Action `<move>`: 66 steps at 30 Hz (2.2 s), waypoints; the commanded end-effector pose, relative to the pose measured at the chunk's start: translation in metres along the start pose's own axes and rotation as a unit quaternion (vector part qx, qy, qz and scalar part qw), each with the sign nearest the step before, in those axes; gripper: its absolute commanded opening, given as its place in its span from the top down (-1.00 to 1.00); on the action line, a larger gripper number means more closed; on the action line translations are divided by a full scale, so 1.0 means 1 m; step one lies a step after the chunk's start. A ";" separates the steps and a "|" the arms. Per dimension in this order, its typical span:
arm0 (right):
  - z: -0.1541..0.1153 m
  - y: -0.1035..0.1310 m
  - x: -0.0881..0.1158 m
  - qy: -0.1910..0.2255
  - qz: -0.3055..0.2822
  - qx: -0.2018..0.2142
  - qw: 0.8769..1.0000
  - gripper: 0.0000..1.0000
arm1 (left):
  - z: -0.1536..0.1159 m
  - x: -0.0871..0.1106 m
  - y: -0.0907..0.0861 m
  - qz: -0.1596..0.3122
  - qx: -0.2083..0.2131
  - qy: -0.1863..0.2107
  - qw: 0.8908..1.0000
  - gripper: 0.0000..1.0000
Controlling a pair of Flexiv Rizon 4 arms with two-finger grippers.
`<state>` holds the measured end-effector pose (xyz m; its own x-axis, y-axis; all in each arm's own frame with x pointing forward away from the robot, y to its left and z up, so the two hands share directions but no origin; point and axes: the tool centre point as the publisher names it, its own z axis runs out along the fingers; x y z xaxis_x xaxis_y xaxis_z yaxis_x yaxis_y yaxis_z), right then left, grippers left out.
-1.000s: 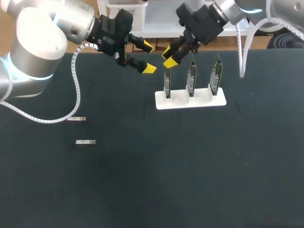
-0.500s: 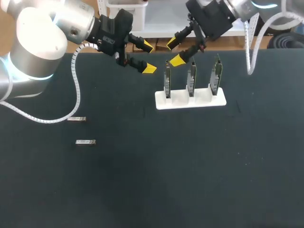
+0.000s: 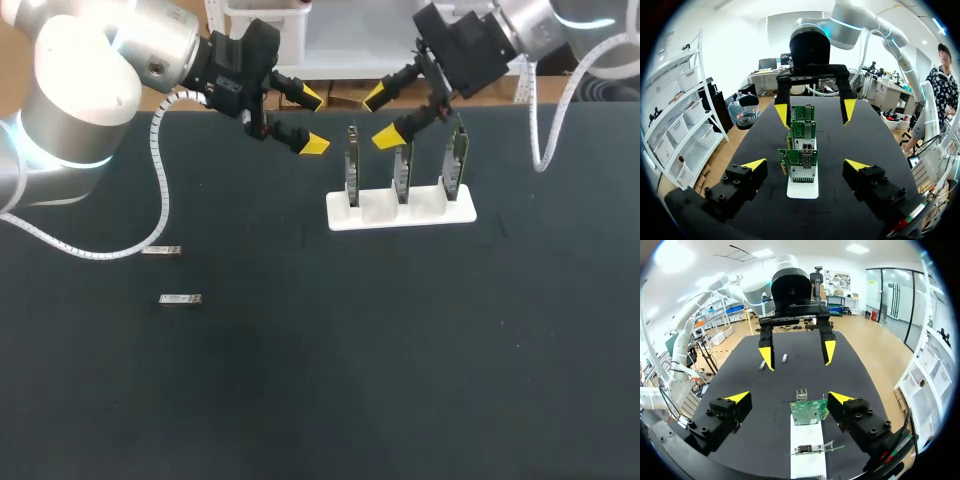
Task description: Pick up the optical module with the left hand, and insert it into the network port with the right hand.
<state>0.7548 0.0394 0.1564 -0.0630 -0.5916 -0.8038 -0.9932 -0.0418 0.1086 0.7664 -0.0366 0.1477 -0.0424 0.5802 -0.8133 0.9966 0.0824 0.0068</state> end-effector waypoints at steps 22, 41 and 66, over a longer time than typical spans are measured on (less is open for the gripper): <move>0.000 -0.005 -0.002 0.006 -0.003 0.011 1.000 1.00 | 0.000 -0.001 0.001 -0.001 0.002 0.003 1.000 -1.00; 0.026 -0.023 -0.011 0.003 -0.007 -0.011 1.000 1.00 | 0.000 -0.001 0.001 -0.001 0.002 0.003 1.000 -1.00; 0.026 -0.022 -0.012 0.001 -0.004 -0.012 1.000 1.00 | 0.000 -0.001 0.001 -0.001 0.002 0.003 1.000 -1.00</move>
<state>0.7759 0.0693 0.1493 -0.0533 -0.5928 -0.8036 -0.9909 -0.0681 0.1160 0.7664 -0.0366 0.1477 -0.0424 0.5803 -0.8133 0.9966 0.0823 0.0068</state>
